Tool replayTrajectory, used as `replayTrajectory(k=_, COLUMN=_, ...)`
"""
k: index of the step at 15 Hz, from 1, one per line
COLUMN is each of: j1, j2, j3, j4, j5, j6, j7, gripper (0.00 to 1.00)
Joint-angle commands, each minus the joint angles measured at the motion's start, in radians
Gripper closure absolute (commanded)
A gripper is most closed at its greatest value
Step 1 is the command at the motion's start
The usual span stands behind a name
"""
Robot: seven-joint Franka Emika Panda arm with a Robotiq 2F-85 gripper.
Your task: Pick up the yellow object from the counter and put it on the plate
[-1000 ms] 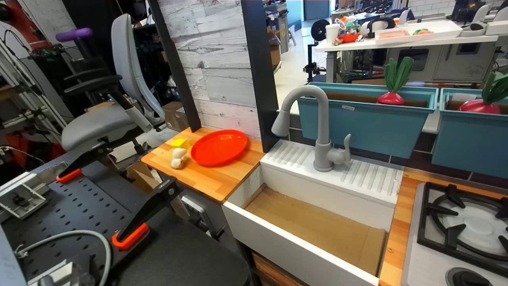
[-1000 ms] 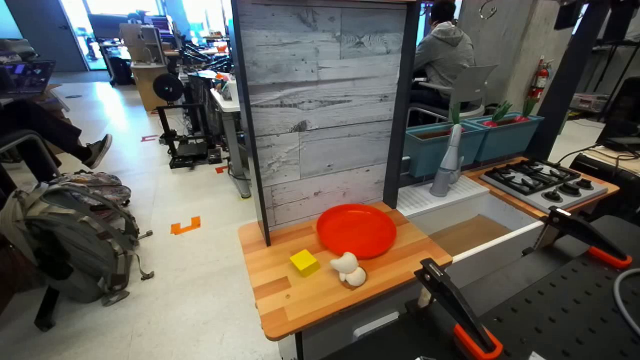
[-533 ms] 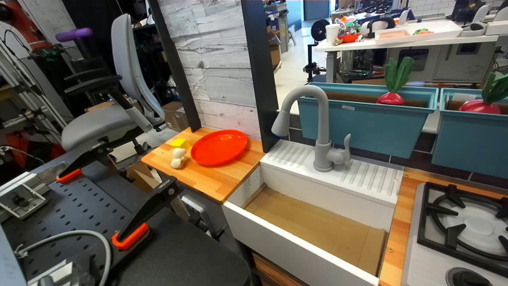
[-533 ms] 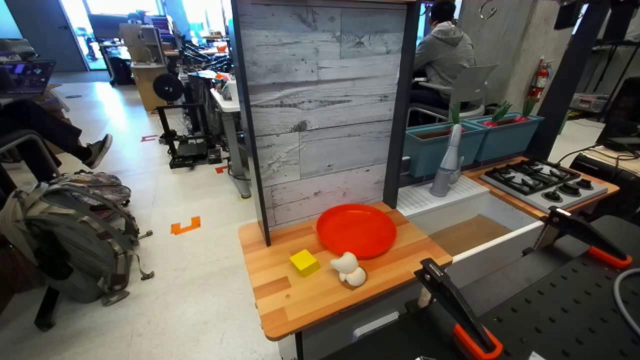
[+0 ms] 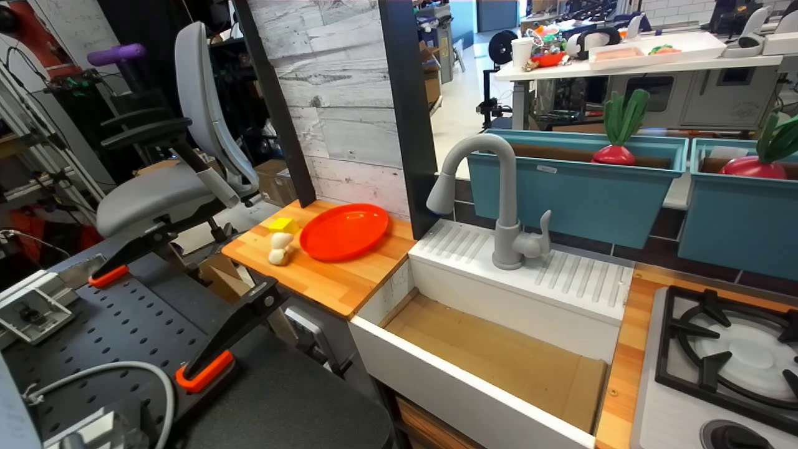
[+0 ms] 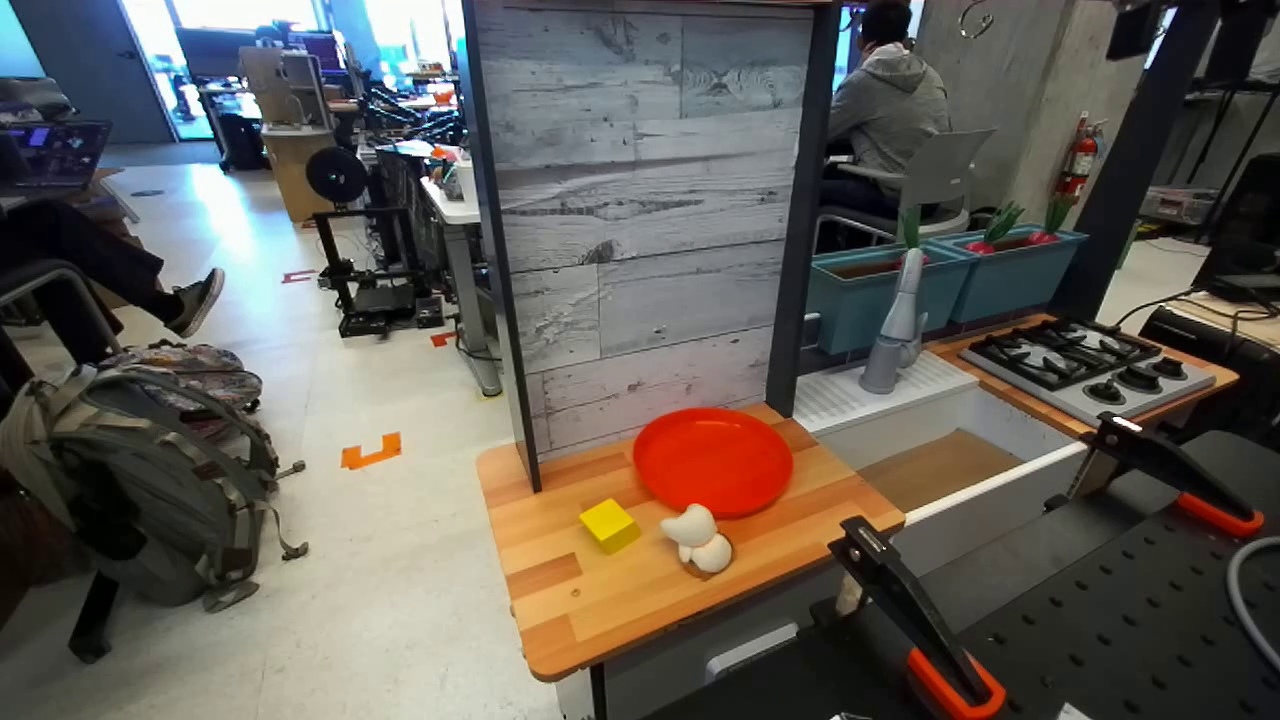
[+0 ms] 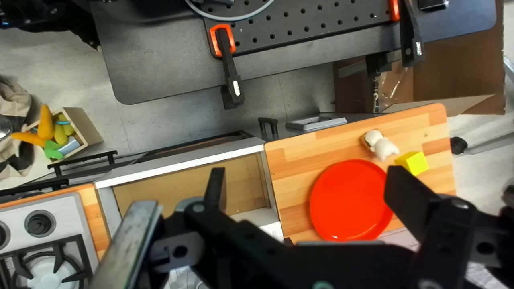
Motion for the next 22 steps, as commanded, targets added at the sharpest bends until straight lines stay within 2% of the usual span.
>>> replayTrajectory(k=1, j1=-0.006, j2=0.028, j3=0.048, j4=-0.004, j5=0.006, j6=0.058, j7=0.06, gripper=0.0)
replayTrajectory(k=7, j1=0.042, j2=0.164, j3=0.154, j4=-0.007, j5=-0.017, j6=0.219, j7=0.194, gripper=0.0)
replayTrajectory(k=11, j1=0.09, j2=0.309, j3=0.212, j4=0.001, j5=-0.051, j6=0.309, j7=0.244, gripper=0.0)
replayTrajectory(k=18, j1=0.221, j2=0.586, j3=0.222, j4=0.045, j5=-0.212, j6=0.541, j7=0.435, gripper=0.0)
replayTrajectory(k=22, j1=0.293, j2=0.708, j3=0.225, j4=0.117, j5=-0.225, j6=0.61, j7=0.46, gripper=0.0)
